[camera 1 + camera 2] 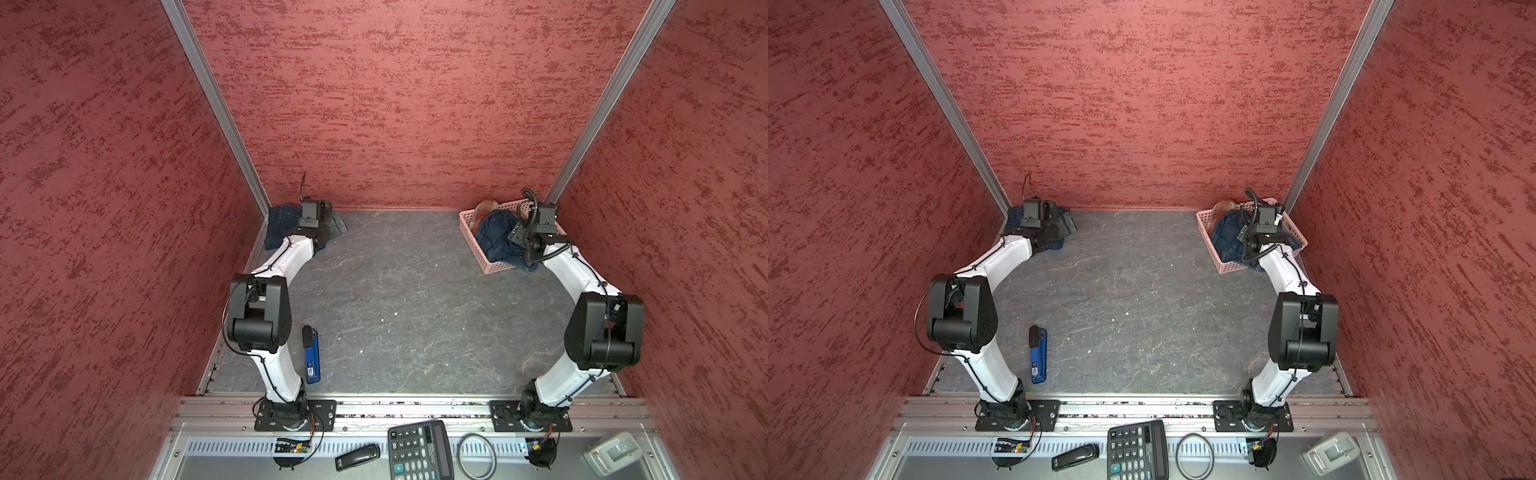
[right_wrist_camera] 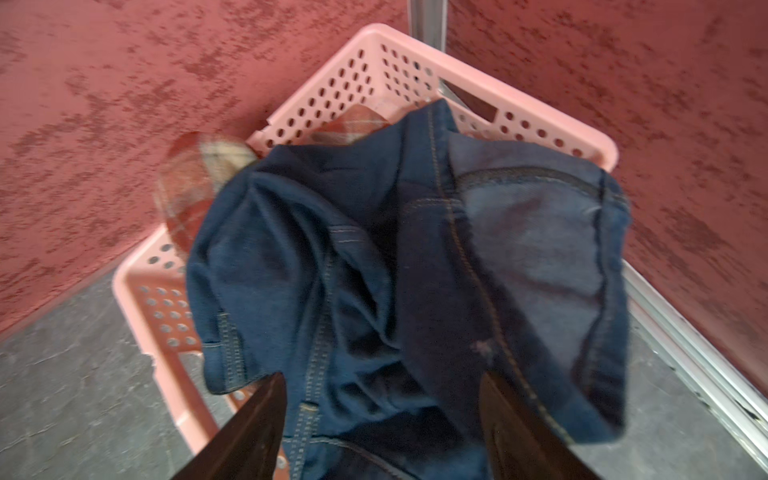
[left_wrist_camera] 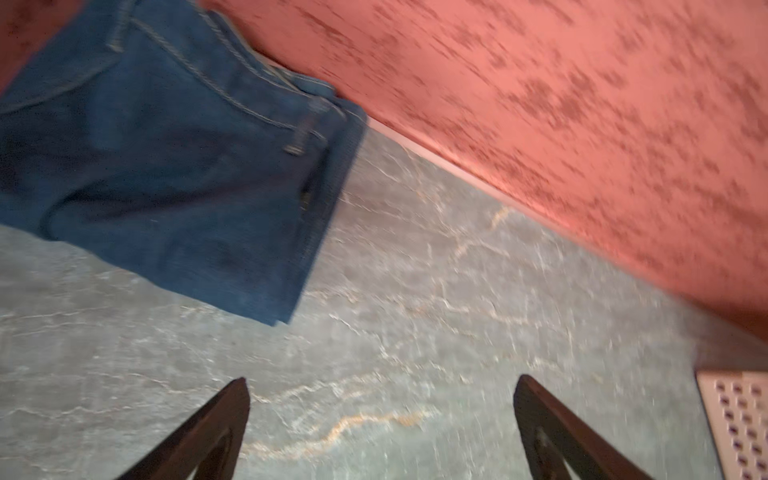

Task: Fold and stack the skirts
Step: 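Lift the denim skirt out of the pink basket with the right gripper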

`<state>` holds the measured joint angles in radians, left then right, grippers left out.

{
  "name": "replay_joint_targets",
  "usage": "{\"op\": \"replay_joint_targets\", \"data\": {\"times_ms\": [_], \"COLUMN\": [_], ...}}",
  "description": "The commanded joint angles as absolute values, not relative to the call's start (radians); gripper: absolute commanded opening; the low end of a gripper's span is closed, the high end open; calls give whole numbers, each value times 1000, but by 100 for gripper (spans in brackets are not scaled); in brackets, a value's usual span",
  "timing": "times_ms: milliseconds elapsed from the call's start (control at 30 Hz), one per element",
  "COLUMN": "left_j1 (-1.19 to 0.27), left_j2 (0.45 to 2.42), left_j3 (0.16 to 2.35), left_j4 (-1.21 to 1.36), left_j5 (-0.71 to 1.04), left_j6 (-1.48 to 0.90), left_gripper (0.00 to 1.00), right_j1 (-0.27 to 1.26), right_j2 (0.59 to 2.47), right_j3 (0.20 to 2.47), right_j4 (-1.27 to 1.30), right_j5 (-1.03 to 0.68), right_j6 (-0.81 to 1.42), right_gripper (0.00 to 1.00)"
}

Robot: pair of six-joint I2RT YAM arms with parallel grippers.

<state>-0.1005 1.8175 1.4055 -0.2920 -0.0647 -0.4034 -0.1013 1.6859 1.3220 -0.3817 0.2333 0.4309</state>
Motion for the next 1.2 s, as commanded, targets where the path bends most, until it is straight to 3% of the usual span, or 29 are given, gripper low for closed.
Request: {"op": "replay_joint_targets", "data": {"times_ms": [0, 167, 300, 367, 467, 867, 1167], "left_j1": [-120, -145, -159, -166, -176, -194, -195], "left_j2": [1776, 1733, 1697, 1670, 1624, 1453, 1447], "left_j3": [1413, 1394, 1421, 1433, 1441, 1347, 1258], "left_j4": [-302, -285, -328, -352, -379, -429, -405], "left_j5": [-76, 30, 120, 133, 158, 225, 267], "left_j6": [-320, -272, -237, -231, -232, -267, -333], "left_gripper": [99, 99, 99, 99, 99, 99, 99], "right_j1": [-138, -188, -194, -195, -196, -172, 24], "right_j2": [1697, 1811, 1855, 1858, 1860, 1556, 1440], "right_j3": [1319, 1398, 1451, 1471, 1502, 1497, 1717], "right_j4": [-396, -411, -424, -438, -458, -305, -238], "right_j5": [255, 213, 181, 185, 196, 153, 137], "right_j6": [449, 426, 413, 406, 381, 382, 304], "right_gripper": [74, 70, 53, 38, 0, 0, 0]}}
